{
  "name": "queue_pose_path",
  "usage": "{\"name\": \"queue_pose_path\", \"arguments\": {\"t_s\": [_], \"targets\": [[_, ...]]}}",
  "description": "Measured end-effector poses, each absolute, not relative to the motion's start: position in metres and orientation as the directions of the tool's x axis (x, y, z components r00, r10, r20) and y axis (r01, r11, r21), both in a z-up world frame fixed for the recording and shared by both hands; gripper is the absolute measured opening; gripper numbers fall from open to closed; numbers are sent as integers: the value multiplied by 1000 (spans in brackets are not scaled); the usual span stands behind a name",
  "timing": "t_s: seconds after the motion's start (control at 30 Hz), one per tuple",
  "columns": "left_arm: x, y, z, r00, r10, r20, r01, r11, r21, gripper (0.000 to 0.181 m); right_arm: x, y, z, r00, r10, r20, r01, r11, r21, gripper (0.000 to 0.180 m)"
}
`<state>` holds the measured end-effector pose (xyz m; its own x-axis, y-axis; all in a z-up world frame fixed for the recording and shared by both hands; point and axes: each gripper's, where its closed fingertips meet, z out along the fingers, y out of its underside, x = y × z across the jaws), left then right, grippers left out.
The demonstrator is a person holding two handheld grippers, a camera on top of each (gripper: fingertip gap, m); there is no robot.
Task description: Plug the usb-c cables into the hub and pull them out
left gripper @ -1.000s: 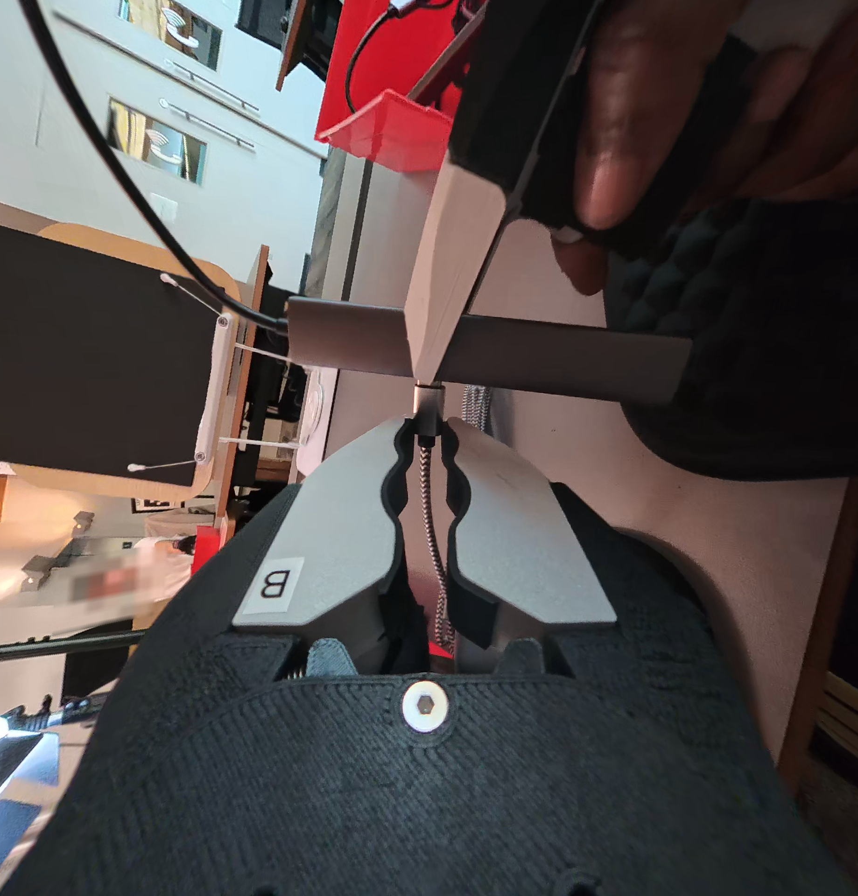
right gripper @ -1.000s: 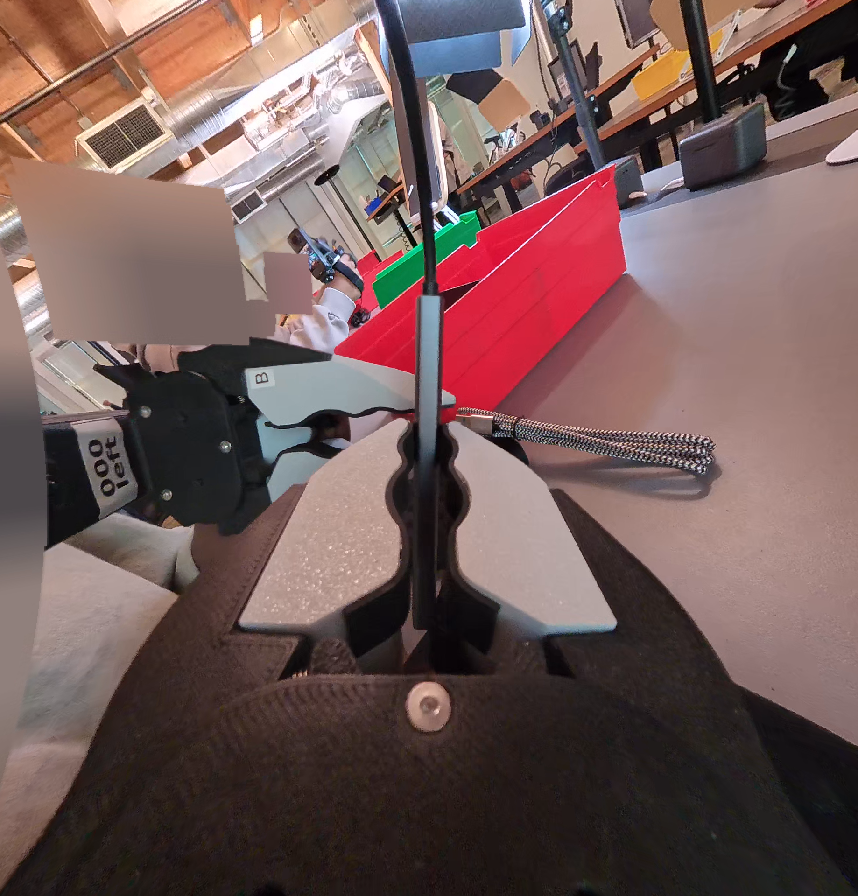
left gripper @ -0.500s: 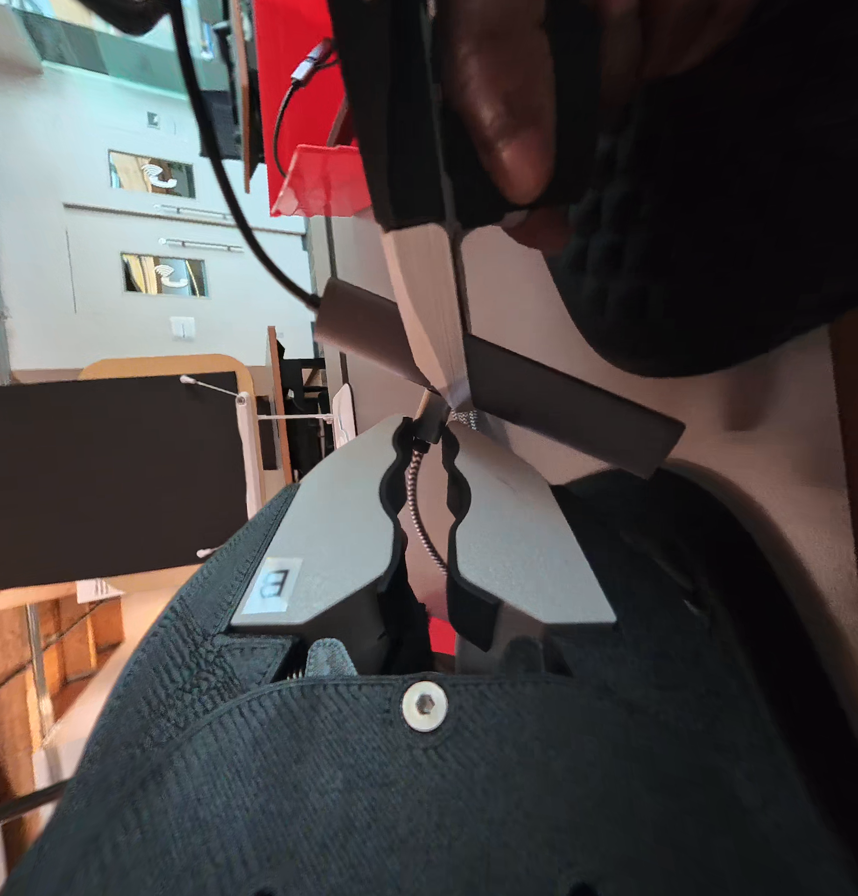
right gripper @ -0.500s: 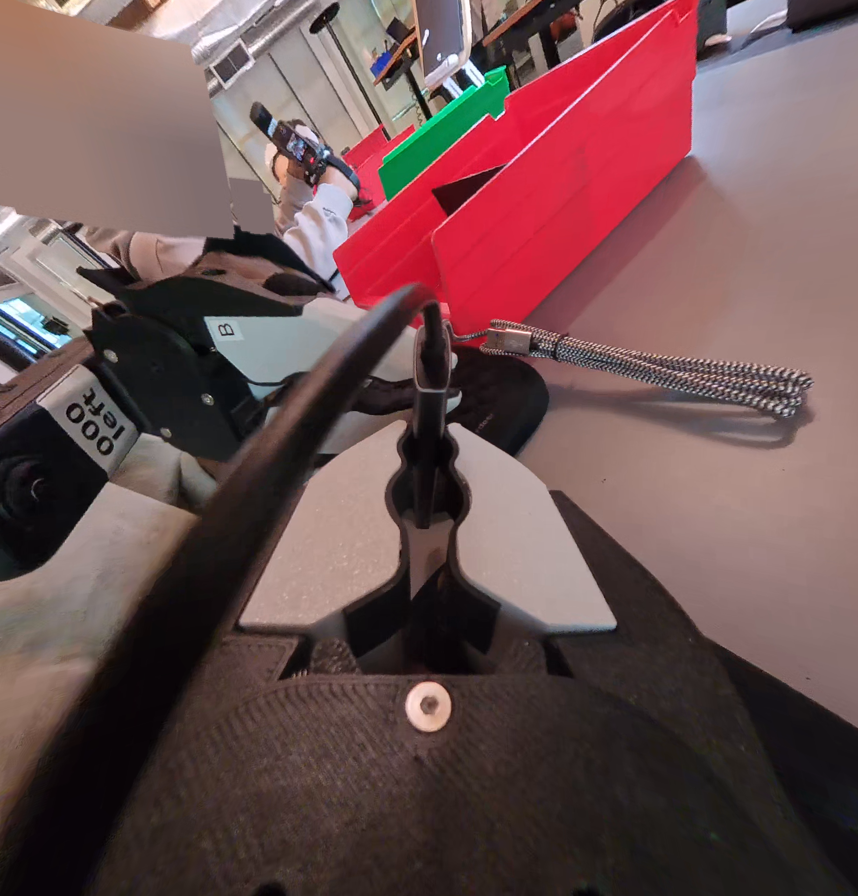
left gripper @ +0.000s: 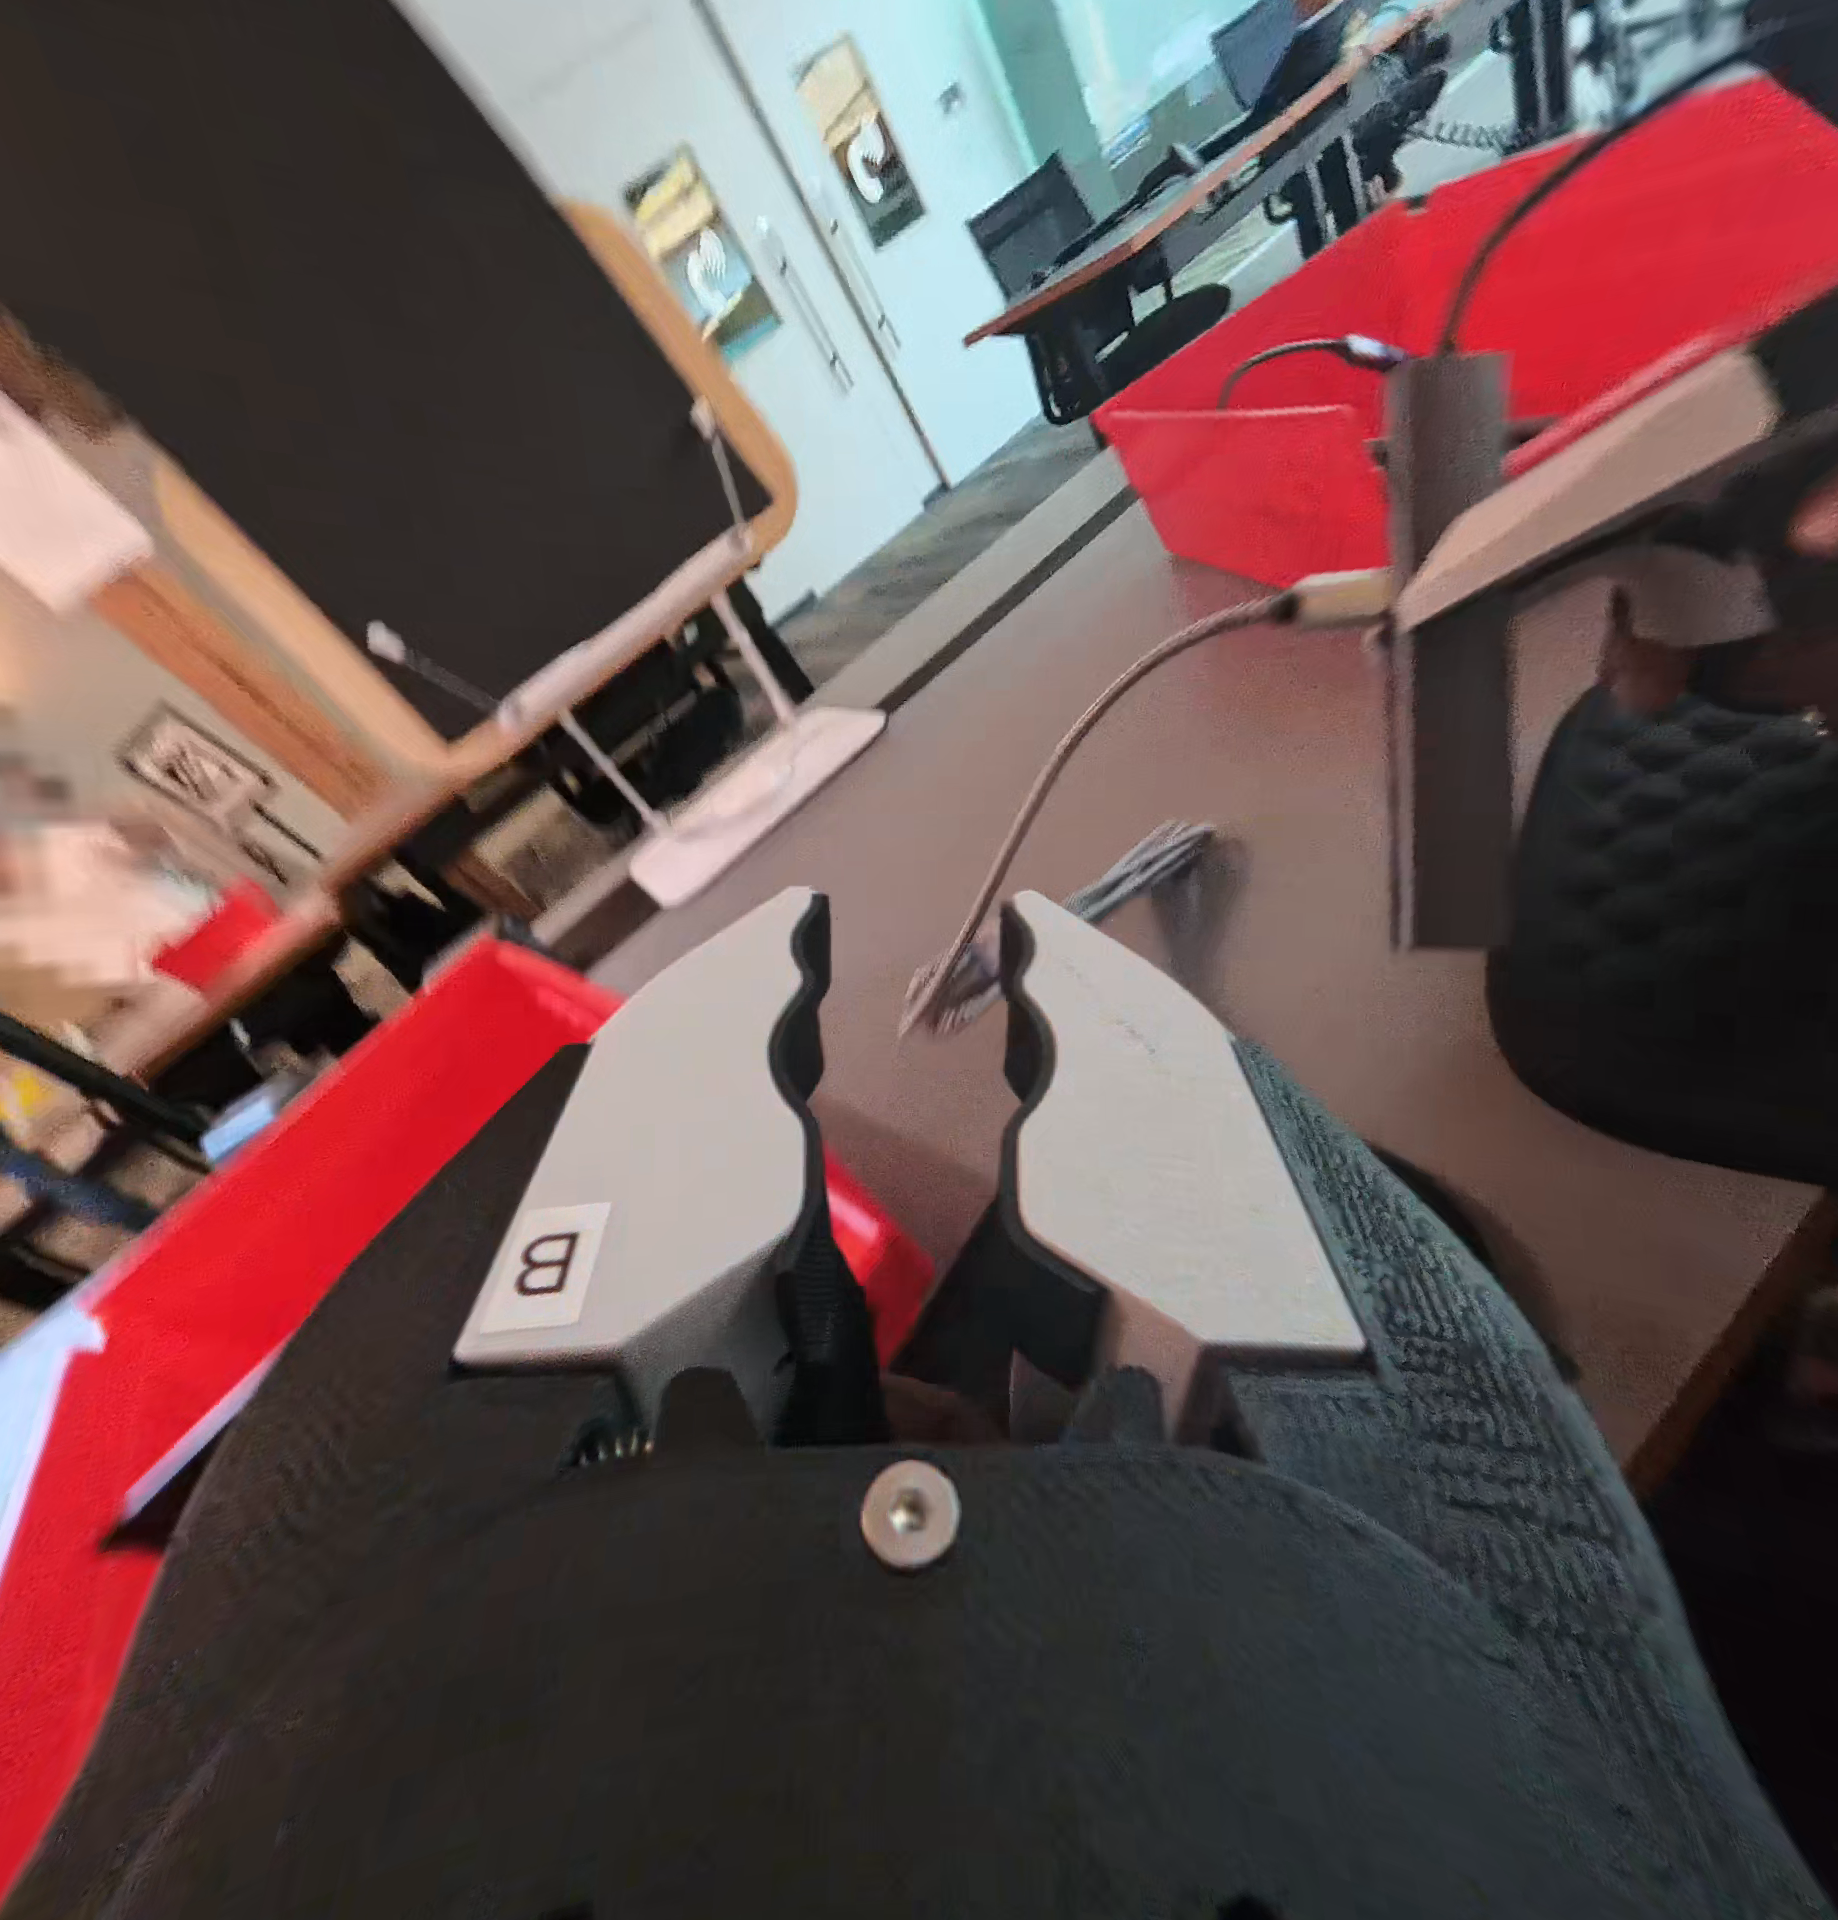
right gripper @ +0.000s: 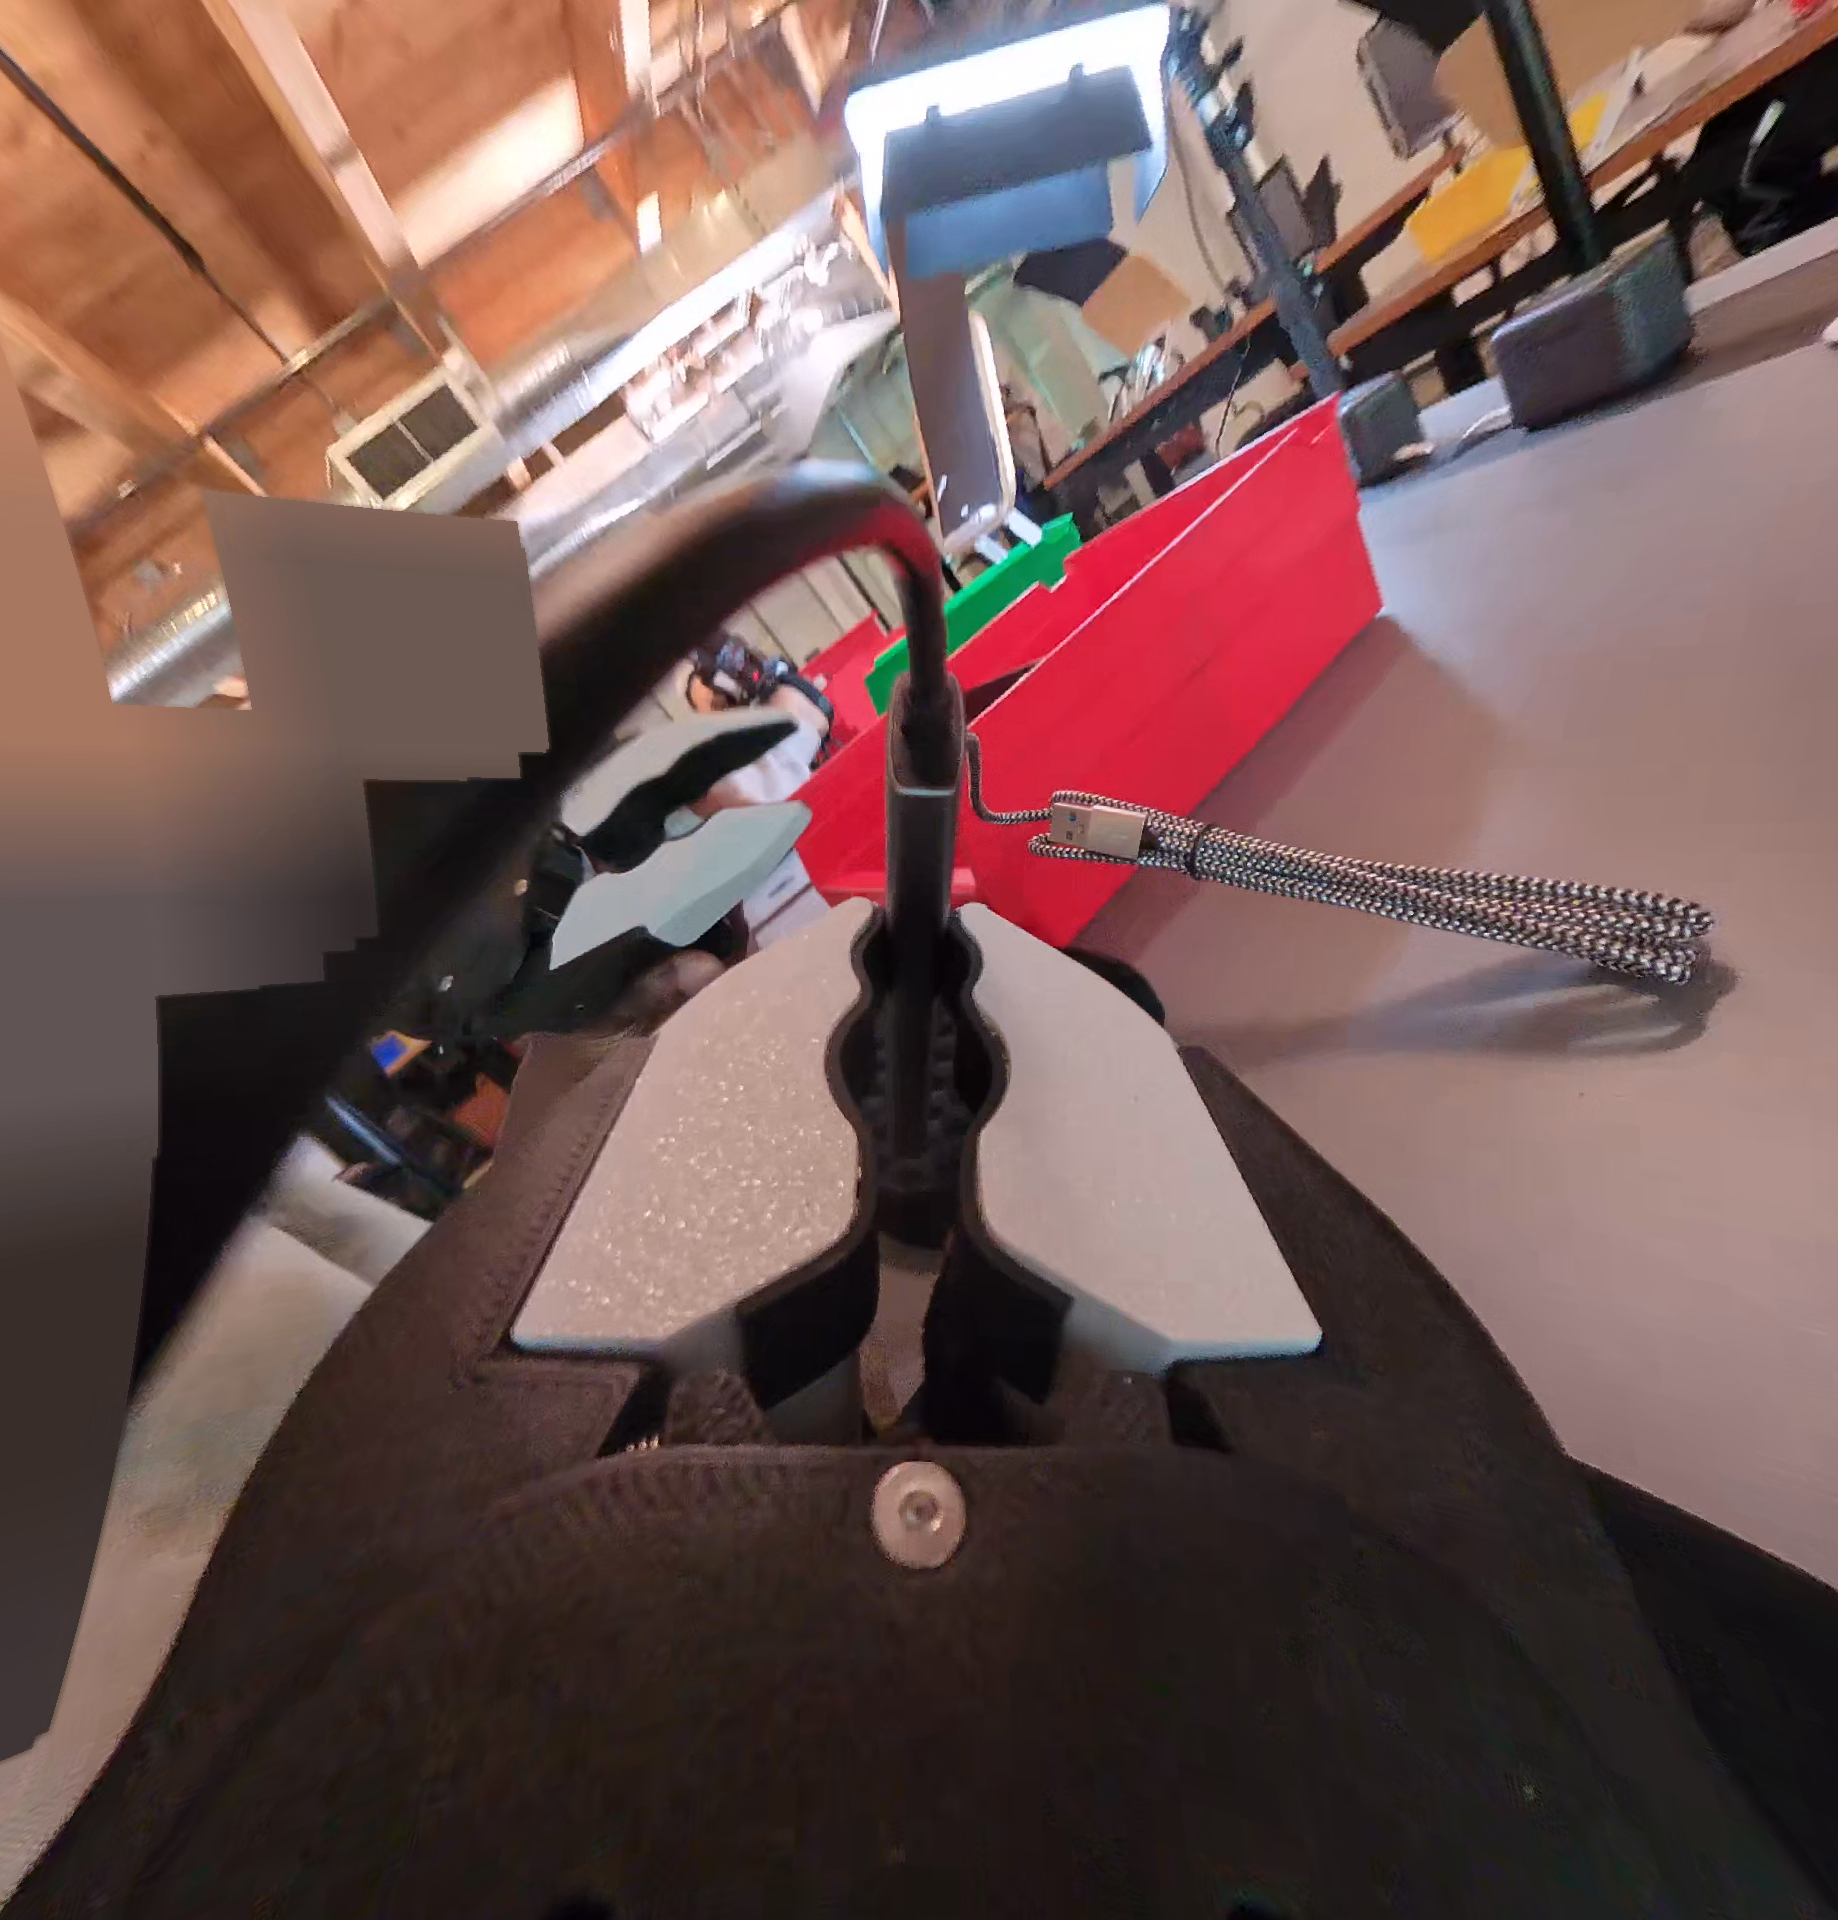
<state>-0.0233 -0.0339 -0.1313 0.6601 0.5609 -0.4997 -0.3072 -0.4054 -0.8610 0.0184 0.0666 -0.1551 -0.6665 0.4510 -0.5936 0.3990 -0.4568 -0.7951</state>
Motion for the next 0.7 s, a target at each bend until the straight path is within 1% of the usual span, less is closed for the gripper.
{"name": "queue_pose_path", "arguments": {"t_s": [0.07,0.13,0.2,0.23,0.33,0.4,0.47,0.53,0.63,0.7], "targets": [[-40,-70,-127,654,650,-386,-200,-344,-917,32,18,72,-153,-664,442,-603,388,-486,-783,9],[-58,-105,-124,643,725,-246,-50,-281,-958,32,18,71,-154,-666,441,-601,386,-486,-784,9],[-74,-128,-128,655,749,-103,131,-246,-960,33,18,68,-155,-667,455,-590,384,-469,-796,9],[-81,-136,-133,656,752,-69,204,-265,-942,34,18,67,-156,-669,460,-584,382,-463,-800,9],[-117,-156,-152,591,798,-117,337,-376,-863,36,19,68,-155,-674,455,-583,375,-469,-800,9],[-134,-152,-172,599,795,-99,436,-427,-792,37,19,70,-153,-676,440,-591,373,-488,-790,9],[-146,-146,-194,613,784,-95,519,-491,-700,38,19,74,-151,-676,422,-603,371,-513,-774,9],[-161,-150,-215,593,790,-159,577,-554,-600,38,20,76,-150,-677,408,-613,372,-529,-763,9],[-174,-154,-245,579,798,-168,662,-580,-474,39,20,75,-149,-683,407,-607,368,-526,-767,9],[-182,-158,-259,569,800,-189,681,-587,-438,37,21,74,-150,-685,410,-602,365,-522,-771,9]]}}
